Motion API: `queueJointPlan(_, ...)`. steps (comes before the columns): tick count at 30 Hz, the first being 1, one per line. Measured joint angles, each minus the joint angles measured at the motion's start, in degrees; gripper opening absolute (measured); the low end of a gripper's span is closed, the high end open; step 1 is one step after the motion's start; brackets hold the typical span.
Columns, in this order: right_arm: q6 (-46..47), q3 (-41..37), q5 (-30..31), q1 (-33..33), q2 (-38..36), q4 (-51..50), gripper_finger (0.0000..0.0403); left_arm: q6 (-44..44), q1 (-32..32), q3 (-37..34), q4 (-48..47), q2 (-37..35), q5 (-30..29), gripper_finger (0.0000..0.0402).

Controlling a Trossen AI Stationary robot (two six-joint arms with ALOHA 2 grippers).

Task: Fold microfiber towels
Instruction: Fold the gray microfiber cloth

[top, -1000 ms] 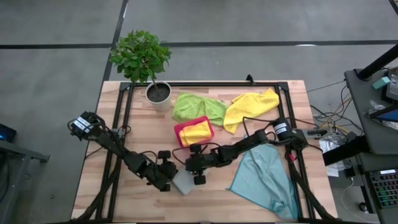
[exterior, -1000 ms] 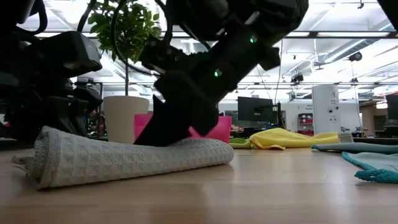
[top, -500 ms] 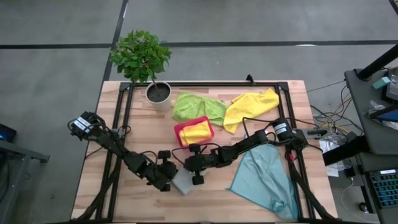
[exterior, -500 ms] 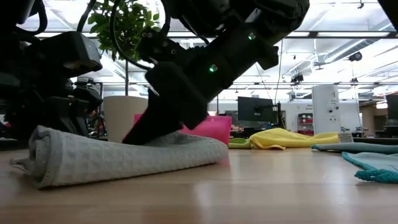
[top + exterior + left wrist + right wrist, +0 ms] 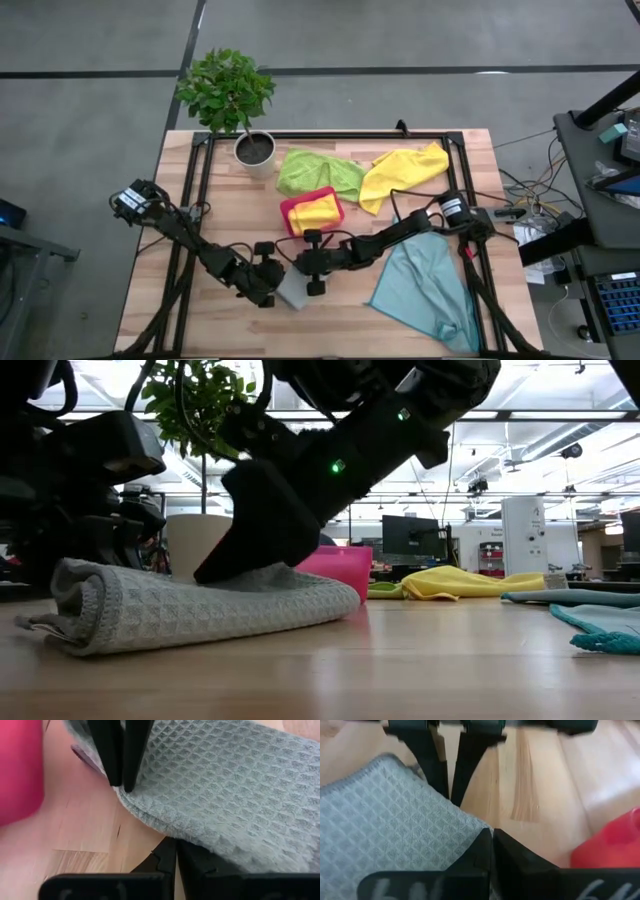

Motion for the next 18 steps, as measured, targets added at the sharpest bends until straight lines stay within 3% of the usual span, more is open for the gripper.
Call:
queueJointPlan(10, 1.64, 0.00, 0.28, 0.00, 2.69, 1.55, 0.0009, -0.01, 0.00, 2.07, -2.05, -0.30, 0.38, 0.0021)
queueJointPlan(18, 1.89, 0.00, 0.35, 0.10, 2.78, 1.51, 0.0009, -0.03, 0.00, 5.10, -13.38, -4.70, 5.02, 0.0065)
